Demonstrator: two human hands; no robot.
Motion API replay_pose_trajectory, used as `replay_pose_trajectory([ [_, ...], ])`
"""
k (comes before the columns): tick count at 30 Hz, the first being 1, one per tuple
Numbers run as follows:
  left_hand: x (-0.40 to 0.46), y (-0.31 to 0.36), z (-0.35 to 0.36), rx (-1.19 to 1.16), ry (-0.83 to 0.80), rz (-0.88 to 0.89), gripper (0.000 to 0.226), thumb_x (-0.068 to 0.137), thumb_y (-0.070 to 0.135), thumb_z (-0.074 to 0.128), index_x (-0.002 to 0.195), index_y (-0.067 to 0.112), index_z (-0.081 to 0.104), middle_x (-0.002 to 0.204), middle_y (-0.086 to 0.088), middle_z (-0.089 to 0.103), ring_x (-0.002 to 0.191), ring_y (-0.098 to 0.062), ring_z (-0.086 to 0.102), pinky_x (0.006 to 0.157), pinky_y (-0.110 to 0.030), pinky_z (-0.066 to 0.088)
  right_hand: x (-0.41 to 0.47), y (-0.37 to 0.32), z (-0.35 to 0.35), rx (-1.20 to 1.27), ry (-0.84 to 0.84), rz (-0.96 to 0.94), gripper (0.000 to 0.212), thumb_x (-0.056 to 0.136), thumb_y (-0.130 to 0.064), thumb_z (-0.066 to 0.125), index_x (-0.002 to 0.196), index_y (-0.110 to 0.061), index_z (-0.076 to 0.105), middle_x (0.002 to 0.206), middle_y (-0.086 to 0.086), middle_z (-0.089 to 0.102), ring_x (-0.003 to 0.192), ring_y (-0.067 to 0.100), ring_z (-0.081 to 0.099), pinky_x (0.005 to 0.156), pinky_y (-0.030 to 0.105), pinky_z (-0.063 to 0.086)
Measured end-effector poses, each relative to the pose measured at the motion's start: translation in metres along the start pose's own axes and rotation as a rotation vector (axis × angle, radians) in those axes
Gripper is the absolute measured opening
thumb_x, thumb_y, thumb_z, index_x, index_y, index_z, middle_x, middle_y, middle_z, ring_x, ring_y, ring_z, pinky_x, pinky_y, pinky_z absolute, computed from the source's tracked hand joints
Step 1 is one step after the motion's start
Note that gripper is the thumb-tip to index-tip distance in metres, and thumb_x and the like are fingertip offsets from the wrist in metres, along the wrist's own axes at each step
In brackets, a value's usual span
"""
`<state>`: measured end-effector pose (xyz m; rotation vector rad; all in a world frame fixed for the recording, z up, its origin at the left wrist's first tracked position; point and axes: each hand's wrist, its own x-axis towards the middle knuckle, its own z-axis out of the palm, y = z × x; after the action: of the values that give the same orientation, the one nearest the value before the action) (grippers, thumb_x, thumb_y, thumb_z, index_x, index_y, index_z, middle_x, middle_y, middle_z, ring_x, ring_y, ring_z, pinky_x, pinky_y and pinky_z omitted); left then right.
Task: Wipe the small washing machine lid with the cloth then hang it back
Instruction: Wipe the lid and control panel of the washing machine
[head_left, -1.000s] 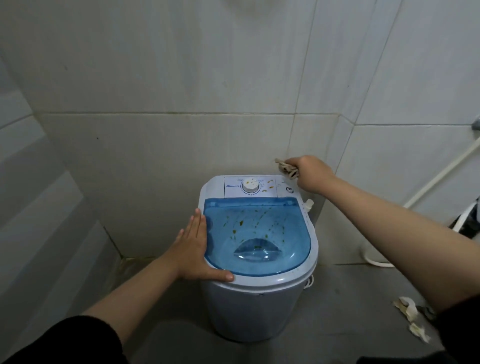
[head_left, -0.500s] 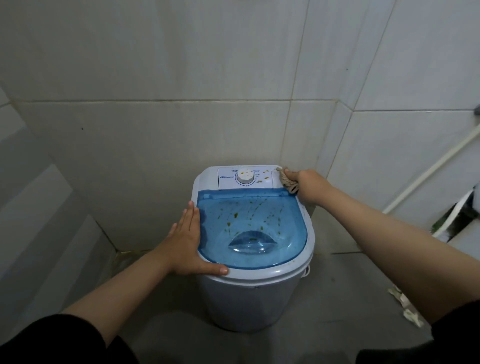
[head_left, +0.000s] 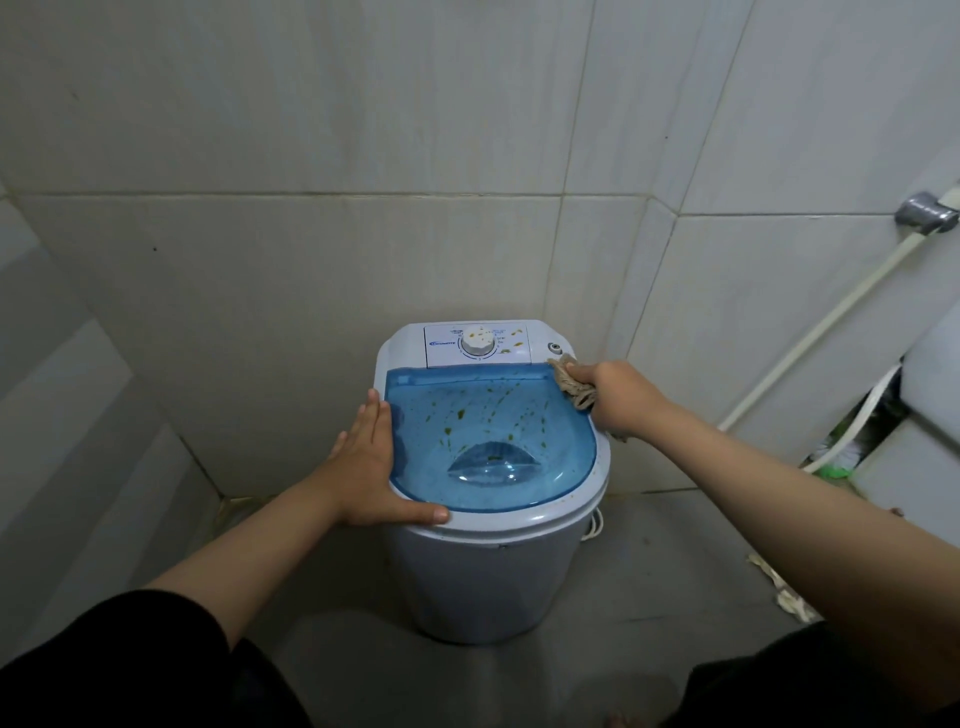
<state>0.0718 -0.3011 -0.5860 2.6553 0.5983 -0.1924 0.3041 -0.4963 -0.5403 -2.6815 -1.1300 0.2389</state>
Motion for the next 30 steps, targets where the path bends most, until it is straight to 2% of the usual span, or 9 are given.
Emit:
replay_pose_trajectory([
  [3,0.000,0.000,0.000,-0.001,0.005,0.000,0.154,0.041,0.090,0.055,0.143,0.009,-0.028,0.152,-0.007,-0.035,0.142,-0.020,-0.025,0.116,-0.045,-0.004,-0.012,-0.002,0.002,-0.023,0.008,-0.005,0.059,0.085,0.001,0.052,0.141,-0.017,0.046,0.123,0.019,0.061,0.104,0.035,0.061,0.076,0.032,0.049],
  [7,-0.001,0.000,0.001,-0.003,0.004,-0.007,0.157,0.038,0.092,0.052,0.144,0.009,-0.027,0.152,-0.008,-0.036,0.143,-0.021,-0.024,0.116,-0.045,-0.004,-0.026,-0.004,0.009,-0.037,0.033,0.016,0.055,0.084,0.000,0.052,0.136,-0.015,0.050,0.121,0.021,0.061,0.108,0.036,0.059,0.087,0.039,0.053],
  [10,-0.001,-0.001,0.001,-0.004,0.001,-0.009,0.160,0.032,0.096,0.048,0.144,0.008,-0.027,0.152,-0.008,-0.035,0.143,-0.022,-0.023,0.117,-0.047,-0.002,-0.038,-0.005,0.016,-0.024,0.046,0.038,0.057,0.083,0.002,0.052,0.137,-0.015,0.049,0.122,0.020,0.063,0.110,0.036,0.060,0.089,0.040,0.052],
  [14,0.000,-0.002,0.001,-0.003,0.007,-0.003,0.162,0.029,0.097,0.046,0.144,0.008,-0.026,0.152,-0.009,-0.034,0.144,-0.023,-0.022,0.117,-0.048,-0.001,-0.060,-0.007,0.030,-0.008,0.096,0.048,0.065,0.081,0.004,0.049,0.143,-0.015,0.042,0.135,0.017,0.054,0.119,0.035,0.056,0.096,0.040,0.049],
  [19,0.000,-0.002,0.003,-0.008,0.017,0.005,0.163,0.028,0.098,0.046,0.144,0.008,-0.025,0.153,-0.009,-0.033,0.144,-0.023,-0.020,0.117,-0.049,0.000,-0.082,-0.012,0.046,-0.052,0.117,0.079,0.068,0.082,0.000,0.050,0.146,-0.013,0.033,0.144,0.017,0.043,0.119,0.035,0.055,0.095,0.039,0.050],
  [25,0.000,-0.002,0.002,-0.015,0.019,0.005,0.164,0.027,0.099,0.044,0.145,0.008,-0.024,0.154,-0.009,-0.032,0.144,-0.023,-0.020,0.116,-0.048,0.000,-0.108,-0.038,0.052,-0.184,0.016,0.162,0.067,0.091,0.002,0.041,0.151,-0.005,0.012,0.155,0.028,0.017,0.126,0.041,0.048,0.097,0.042,0.045],
  [28,0.000,-0.001,0.003,-0.015,0.024,0.001,0.165,0.025,0.099,0.043,0.145,0.008,-0.024,0.154,-0.009,-0.031,0.144,-0.023,-0.020,0.116,-0.048,0.000,-0.117,-0.050,0.056,-0.243,-0.025,0.155,0.067,0.092,0.003,0.040,0.151,0.000,0.007,0.154,0.033,0.014,0.136,0.041,0.037,0.107,0.044,0.038],
  [30,0.000,-0.001,0.003,-0.015,0.024,0.002,0.165,0.025,0.099,0.043,0.145,0.008,-0.023,0.154,-0.010,-0.031,0.144,-0.023,-0.020,0.116,-0.048,0.000,-0.121,-0.055,0.061,-0.305,-0.040,0.138,0.064,0.093,0.003,0.037,0.150,0.003,0.007,0.152,0.036,0.015,0.135,0.044,0.037,0.108,0.046,0.037],
])
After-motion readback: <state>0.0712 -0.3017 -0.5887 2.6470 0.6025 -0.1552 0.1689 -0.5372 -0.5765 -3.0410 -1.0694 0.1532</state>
